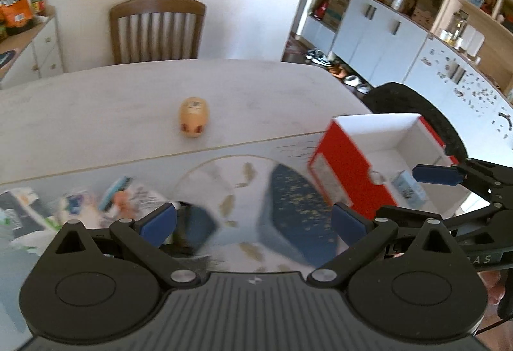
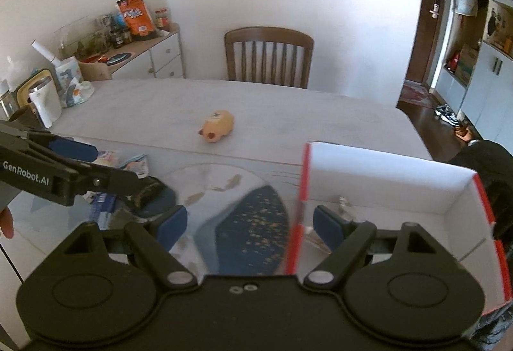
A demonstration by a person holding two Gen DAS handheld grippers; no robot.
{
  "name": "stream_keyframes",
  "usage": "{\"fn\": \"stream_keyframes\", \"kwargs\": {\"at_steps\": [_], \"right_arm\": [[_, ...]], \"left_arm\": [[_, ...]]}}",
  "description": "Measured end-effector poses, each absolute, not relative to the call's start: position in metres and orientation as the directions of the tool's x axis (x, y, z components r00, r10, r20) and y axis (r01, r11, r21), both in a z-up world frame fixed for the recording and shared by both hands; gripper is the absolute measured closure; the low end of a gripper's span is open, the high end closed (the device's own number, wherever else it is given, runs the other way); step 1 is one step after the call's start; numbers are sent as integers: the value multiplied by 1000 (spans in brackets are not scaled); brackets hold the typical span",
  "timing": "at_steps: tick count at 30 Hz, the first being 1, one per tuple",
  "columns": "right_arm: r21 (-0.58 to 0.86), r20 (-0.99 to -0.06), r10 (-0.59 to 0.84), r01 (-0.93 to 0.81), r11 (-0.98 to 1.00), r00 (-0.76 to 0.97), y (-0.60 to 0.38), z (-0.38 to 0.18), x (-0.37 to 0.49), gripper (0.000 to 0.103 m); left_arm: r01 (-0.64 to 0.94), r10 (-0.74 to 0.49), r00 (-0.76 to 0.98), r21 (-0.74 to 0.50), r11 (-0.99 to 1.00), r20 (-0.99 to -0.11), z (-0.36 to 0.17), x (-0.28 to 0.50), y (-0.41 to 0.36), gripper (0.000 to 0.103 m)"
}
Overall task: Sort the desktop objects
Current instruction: 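Withdraw both tools from the box back toward the snack pile, then grasp the white-green bag with left tool while right tool grasps printed snack bag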
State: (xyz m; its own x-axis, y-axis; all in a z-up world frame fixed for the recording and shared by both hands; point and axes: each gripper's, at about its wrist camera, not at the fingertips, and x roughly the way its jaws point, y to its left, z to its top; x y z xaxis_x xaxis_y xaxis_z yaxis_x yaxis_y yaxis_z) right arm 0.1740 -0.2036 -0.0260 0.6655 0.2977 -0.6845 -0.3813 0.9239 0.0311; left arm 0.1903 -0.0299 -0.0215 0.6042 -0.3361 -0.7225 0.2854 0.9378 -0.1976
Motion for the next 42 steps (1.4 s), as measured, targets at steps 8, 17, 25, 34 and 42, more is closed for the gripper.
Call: {"fn": "stream_keyframes", "kwargs": {"at_steps": [8, 17, 25, 34, 42], "right_arm": [[21, -690, 327, -434, 901, 645, -155, -32, 182, 18], [24, -696, 344, -459, 888, 630, -112, -41, 196, 18], [37, -713, 353, -470, 882, 606, -81, -57, 211, 18], [22, -722, 351, -488, 873, 596, -47, -74, 228, 18], [-3, -748, 338, -512, 859, 572, -27, -91, 249, 18]], "left_arm": [[189, -253, 640, -170, 967, -726, -24, 193, 27, 0], [142, -209, 643, -154, 978, -737, -32, 195, 64, 0], [88, -141, 655, -110, 990, -742, -40, 198, 91, 0], [8, -71, 648, -85, 996, -759, -50, 211, 121, 0], [-98, 10, 633, -68, 993, -774, -58, 225, 158, 0]]}}
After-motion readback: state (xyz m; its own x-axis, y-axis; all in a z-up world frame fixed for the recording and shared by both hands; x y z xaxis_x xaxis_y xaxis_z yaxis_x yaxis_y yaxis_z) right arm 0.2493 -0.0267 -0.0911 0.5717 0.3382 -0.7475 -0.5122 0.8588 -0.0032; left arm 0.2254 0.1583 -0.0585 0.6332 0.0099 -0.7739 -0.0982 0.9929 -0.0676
